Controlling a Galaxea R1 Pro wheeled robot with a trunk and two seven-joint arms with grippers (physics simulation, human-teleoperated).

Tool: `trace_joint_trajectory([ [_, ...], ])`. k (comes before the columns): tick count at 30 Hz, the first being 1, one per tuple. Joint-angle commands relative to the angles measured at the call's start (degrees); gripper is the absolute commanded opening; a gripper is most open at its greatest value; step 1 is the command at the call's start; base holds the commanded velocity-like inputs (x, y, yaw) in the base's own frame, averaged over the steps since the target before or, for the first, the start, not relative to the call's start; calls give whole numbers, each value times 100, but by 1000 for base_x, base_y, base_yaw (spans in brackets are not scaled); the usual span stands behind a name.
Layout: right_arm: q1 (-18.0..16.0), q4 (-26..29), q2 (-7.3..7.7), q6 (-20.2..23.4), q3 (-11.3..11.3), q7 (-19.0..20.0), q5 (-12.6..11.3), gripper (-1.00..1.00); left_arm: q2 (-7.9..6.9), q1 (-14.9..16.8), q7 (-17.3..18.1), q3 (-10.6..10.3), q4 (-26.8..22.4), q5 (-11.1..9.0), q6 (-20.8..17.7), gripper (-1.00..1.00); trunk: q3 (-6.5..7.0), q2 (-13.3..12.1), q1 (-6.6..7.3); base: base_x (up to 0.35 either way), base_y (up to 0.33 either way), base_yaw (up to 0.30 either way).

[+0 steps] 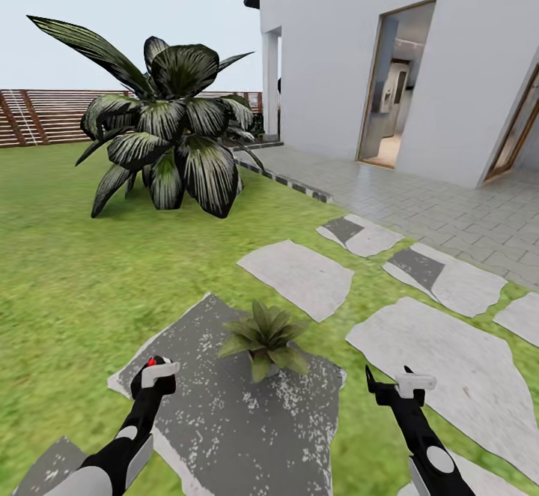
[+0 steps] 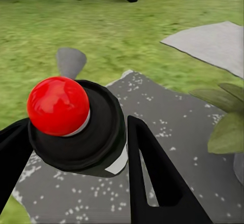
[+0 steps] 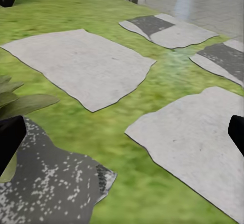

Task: Pick up the pesticide atomizer in the garden and spray insectifuge to fully cover both potted plants in the garden.

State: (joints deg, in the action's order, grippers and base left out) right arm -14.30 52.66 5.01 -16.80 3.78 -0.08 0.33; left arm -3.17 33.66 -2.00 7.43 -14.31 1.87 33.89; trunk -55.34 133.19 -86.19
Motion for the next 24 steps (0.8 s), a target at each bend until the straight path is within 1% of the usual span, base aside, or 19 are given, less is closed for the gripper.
trace_joint_trajectory([
  [1, -3, -2, 0, -16, 1, -1, 3, 100, 1, -11, -23, 4, -7, 23, 24, -100, -5, 2, 1, 2, 0, 0],
  [3, -3, -2, 0, -16, 1, -1, 2, 100, 1, -22, -21, 1, -13, 23, 27, -100, -5, 2, 1, 19, 0, 0],
  [5, -3, -3, 0, -16, 0, -1, 2, 100, 2, -31, -20, -3, -17, 29, 26, -100, -5, 2, 1, 201, 0, 0],
  [15, -3, 5, -21, -16, 11, -10, -2, 100, -4, -35, -17, -17, -40, 48, 29, -100, -5, 2, 1, 304, 0, 0],
  [17, -3, 42, -21, -15, 16, -5, -10, 100, -13, -35, -19, -21, -44, 49, 30, -100, -5, 2, 1, 185, 0, 0],
  [19, -3, 59, 1, -8, -5, 42, 64, 100, -63, -35, -12, -61, -53, 112, 25, -100, -5, 2, 1, 10, 0, 0],
  [20, -3, 58, 7, -8, -9, 46, 141, 100, -102, -38, 1, -81, -55, 178, 27, -100, -5, 2, 1, 6, 0, 0],
  [21, -6, 50, 11, -5, -12, 51, 257, 100, -169, -40, 29, -111, -58, 291, 25, -100, -5, 2, 1, 4, 0, 0],
  [22, -11, 41, 13, -2, -17, 55, 418, 100, -260, -42, 76, -159, -60, 455, 22, -100, -5, 2, 1, 2, 0, 0],
  [23, -25, 29, 16, -1, -22, 80, 732, 100, -415, -37, 186, -259, -59, 788, 3, -100, -5, 2, 1, 1, 0, 0],
  [24, -34, 24, 15, 3, -26, 159, 980, 100, -511, -30, 289, -323, -56, 1038, -17, -100, -5, 2, 1, 0, 0, 0],
])
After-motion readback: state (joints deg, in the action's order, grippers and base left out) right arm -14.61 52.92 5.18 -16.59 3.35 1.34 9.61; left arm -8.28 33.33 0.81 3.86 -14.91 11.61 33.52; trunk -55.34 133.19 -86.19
